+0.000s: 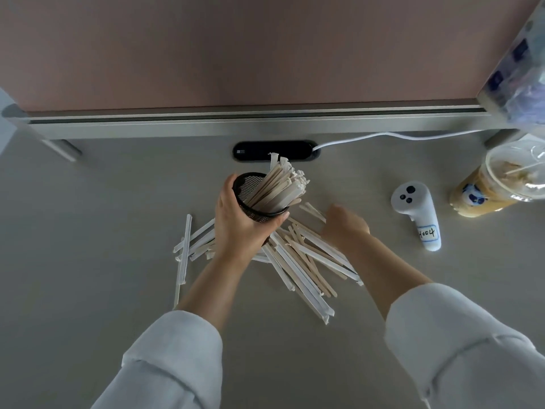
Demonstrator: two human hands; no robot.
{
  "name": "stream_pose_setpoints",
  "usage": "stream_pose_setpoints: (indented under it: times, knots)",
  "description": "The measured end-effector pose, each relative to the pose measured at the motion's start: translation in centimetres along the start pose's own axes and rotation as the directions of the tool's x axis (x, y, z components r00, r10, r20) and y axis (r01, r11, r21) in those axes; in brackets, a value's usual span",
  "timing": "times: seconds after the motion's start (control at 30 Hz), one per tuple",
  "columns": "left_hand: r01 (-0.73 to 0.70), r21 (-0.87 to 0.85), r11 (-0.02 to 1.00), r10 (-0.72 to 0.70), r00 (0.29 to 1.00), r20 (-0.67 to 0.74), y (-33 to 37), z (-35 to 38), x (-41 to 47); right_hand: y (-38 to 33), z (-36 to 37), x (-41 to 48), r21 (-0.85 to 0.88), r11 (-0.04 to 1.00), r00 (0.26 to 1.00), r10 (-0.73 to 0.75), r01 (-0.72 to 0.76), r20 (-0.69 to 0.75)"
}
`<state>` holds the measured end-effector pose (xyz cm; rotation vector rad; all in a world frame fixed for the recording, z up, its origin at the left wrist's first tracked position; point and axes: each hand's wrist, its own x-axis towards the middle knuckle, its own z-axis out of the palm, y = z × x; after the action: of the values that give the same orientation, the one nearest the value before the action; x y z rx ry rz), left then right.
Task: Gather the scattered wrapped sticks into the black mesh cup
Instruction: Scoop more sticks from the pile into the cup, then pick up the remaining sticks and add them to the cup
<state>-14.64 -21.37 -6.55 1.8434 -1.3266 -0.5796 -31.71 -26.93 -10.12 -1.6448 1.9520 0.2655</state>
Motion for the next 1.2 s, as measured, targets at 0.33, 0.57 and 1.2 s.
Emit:
stream_pose_setpoints:
  times: [0.33, 0.57, 1.2]
  knots:
    - [0.055, -0.007, 0.998, -0.055, 0.997, -0.062, -1.3, -1.6, -3.7, -2.7, 4.7, -6.3, -0.144, 0.976, 0.987, -0.156, 0.162, 0.048]
    - [0.054, -0.011, 0.998, -0.055, 0.997, -0.057, -2.4, -3.4, -5.2, -3.4, 4.8, -6.2, 0.060, 0.997, 0.996, -0.048, 0.043, 0.071]
    - [-0.052, -0.004, 0.999, 0.052, 0.998, -0.018, -3.9, -7.3, -7.2, -2.9, 5.0, -8.8, 0.089, 0.996, 1.000, 0.007, -0.005, -0.024]
